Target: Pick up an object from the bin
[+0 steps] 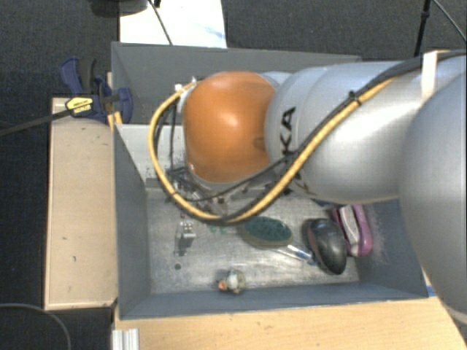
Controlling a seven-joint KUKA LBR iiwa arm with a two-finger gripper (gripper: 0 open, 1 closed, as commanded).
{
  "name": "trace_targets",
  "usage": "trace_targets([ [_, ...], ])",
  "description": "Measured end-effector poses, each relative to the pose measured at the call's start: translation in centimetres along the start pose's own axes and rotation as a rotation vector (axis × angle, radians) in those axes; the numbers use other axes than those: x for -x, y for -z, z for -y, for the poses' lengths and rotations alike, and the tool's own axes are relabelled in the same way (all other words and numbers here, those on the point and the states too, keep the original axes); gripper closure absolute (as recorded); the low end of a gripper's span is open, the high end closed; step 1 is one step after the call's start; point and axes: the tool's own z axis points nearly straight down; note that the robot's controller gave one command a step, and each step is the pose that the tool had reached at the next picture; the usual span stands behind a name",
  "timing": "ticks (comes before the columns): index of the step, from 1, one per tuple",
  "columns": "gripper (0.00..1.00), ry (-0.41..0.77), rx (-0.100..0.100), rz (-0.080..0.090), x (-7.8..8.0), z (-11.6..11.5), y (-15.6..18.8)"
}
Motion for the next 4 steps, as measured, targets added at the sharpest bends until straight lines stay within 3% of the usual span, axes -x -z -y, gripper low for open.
trace_targets([
  [1, 0.0, 0.192, -0.002, 0.001, -0.8, 5.8, -8.6],
  [2, 0.0, 0.256, -0.004, 0.009, 2.3, 13.0, -9.8],
  [3, 0.0, 0.54, 0.0, 0.021, -2.4, 18.9, -13.7],
  [4, 0.0, 0.511, -0.005, 0.017, 2.6, 23.3, -9.6],
])
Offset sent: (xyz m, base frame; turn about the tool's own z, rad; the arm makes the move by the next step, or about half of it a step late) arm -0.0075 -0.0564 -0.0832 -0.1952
